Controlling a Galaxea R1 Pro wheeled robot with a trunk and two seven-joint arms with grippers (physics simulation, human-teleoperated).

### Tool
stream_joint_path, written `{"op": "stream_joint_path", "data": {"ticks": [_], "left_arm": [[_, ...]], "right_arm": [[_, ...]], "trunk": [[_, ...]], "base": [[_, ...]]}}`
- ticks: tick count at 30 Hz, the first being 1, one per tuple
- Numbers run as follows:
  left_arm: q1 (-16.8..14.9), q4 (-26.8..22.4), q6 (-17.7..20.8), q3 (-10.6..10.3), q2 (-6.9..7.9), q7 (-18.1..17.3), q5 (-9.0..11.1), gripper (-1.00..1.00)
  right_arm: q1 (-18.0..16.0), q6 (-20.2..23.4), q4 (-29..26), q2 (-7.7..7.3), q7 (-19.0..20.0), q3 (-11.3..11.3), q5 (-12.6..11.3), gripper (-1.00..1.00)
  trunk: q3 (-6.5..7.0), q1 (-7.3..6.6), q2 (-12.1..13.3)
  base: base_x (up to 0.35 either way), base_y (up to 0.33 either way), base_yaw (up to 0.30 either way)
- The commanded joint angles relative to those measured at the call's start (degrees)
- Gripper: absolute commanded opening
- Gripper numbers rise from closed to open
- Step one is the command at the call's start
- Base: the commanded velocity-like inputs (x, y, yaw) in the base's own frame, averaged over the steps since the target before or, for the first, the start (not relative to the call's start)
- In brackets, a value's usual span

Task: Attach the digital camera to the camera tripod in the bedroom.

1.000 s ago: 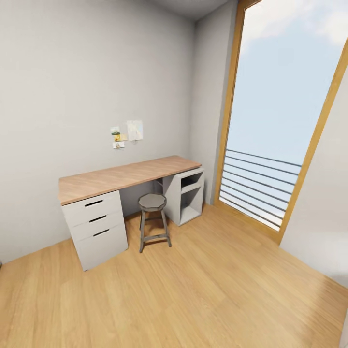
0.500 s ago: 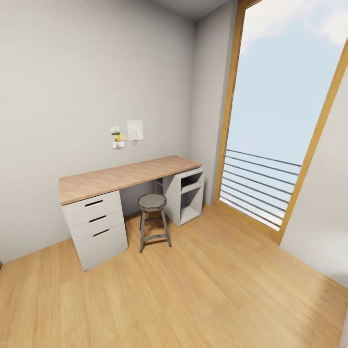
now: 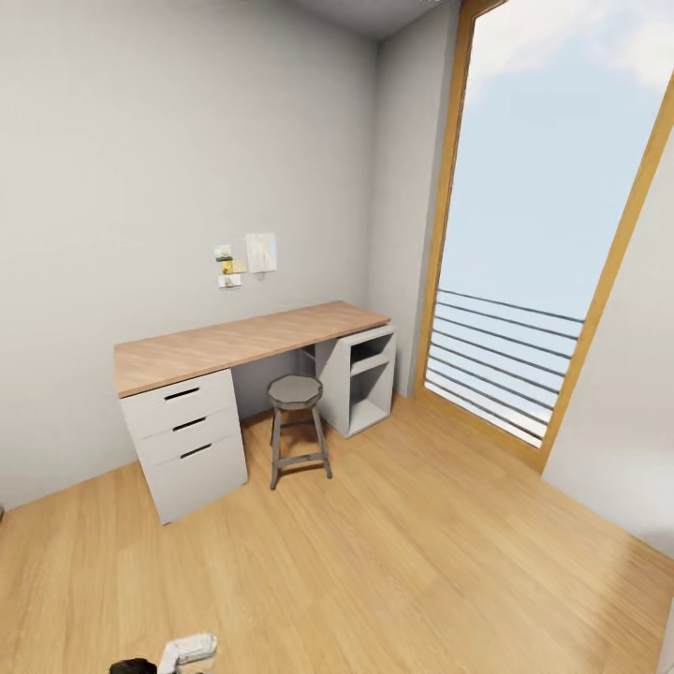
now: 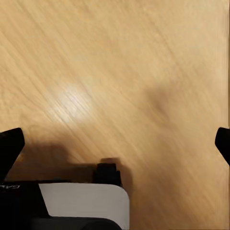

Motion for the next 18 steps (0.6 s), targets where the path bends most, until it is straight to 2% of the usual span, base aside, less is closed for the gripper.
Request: {"op": "stream_joint_path", "data": {"ticks": [1, 3, 4, 5, 6, 9, 10, 11, 16, 17, 18], "left_arm": [[-3.3, -1.6, 2.2, 0.2, -0.15, 0.0, 0.4, 1.0], [-6.8, -2.0, 3.6, 0.3, -0.45, -0.1, 0.9, 1.0], [-15.4, 2.6, 4.9, 0.4, -1.9, -0.2, 3.9, 1.0], [-18.5, 5.7, 4.9, 0.4, -2.75, -0.2, 5.9, 1.0], [-19.9, 7.2, 4.6, 0.4, -3.19, -0.1, 7.0, 1.0], [-23.0, 10.4, 2.7, 0.4, -4.32, -0.1, 10.1, 1.0], [-24.2, 11.7, 0.6, 0.4, -4.89, -0.1, 11.8, 1.0], [-25.6, 12.9, -4.2, 0.1, -5.82, 0.0, 13.8, 1.0], [-26.1, 10.4, -5.7, -0.3, -6.51, -0.1, 14.6, 1.0], [-26.2, 8.5, -5.3, -0.6, -6.93, -0.1, 14.8, 1.0], [-26.2, 4.2, -2.9, -1.6, -8.22, -0.1, 14.9, 1.0]], "right_arm": [[-3.0, 4.3, -1.8, 0.07, 0.1, -0.2, -0.3, 1.0], [-6.5, 7.4, -2.4, 0.2, 0.2, -0.6, -0.6, 1.0], [-15.2, 11.5, -0.6, 0.38, 0.4, -2.5, -2.0, 1.0], [-18.5, 12.2, 1.2, 0.42, 0.4, -3.3, -2.9, 1.0], [-20.1, 12.5, 2.1, 0.45, 0.4, -3.6, -3.3, 1.0], [-24.2, 13.0, 4.9, 0.45, 0.5, -4.2, -4.7, 1.0], [-26.4, 13.4, 6.0, 0.53, 0.6, -4.4, -5.8, 1.0], [-29.0, 14.4, 5.9, 0.72, 1.1, -4.5, -7.7, 1.0], [-29.9, 17.8, 3.6, 0.92, 1.5, -4.3, -8.4, 1.0], [-30.0, 19.0, 2.7, 0.95, 1.6, -4.3, -8.5, 1.0], [-30.2, 20.5, 0.7, 0.8, 2.9, -4.5, -8.6, 1.0]], "trunk": [[-0.08, 0.0, 0.0], [-0.08, 0.0, 0.0], [-0.08, 0.0, 0.0], [-0.08, 0.0, 0.0], [-0.08, 0.0, 0.0], [-0.08, 0.0, 0.0], [-0.08, 0.0, 0.0], [-0.08, 0.0, 0.0], [-0.08, 0.0, 0.0], [-0.08, 0.0, 0.0], [-0.08, 0.0, 0.0]], "base": [[0.0, 0.0, 0.0], [0.0, 0.0, 0.0], [0.0, 0.0, 0.0], [0.0, 0.0, 0.0], [0.0, 0.0, 0.0], [0.0, 0.0, 0.0], [0.0, 0.0, 0.0], [0.0, 0.0, 0.0], [0.0, 0.0, 0.0], [0.0, 0.0, 0.0], [0.0, 0.0, 0.0]]}}
